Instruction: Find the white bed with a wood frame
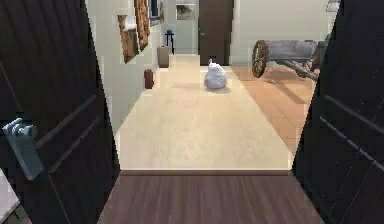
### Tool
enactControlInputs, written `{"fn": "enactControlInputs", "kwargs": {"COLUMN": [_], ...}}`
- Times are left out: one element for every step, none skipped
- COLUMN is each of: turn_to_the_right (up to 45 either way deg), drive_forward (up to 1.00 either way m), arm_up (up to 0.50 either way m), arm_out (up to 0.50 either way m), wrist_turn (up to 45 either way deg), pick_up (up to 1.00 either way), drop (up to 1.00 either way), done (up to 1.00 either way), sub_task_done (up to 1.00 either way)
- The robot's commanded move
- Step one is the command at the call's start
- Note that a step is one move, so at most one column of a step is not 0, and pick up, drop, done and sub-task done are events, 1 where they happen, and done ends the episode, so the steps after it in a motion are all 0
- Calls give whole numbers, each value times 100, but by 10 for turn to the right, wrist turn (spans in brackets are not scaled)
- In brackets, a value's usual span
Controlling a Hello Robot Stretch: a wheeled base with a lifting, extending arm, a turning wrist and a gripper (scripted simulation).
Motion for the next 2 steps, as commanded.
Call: {"fn": "enactControlInputs", "kwargs": {"turn_to_the_right": [-450,-450], "drive_forward": [0,0], "arm_up": [0,0], "arm_out": [0,0], "wrist_turn": [0,0], "pick_up": [0,0], "drop": [0,0], "done": [0,0], "sub_task_done": [0,0]}}
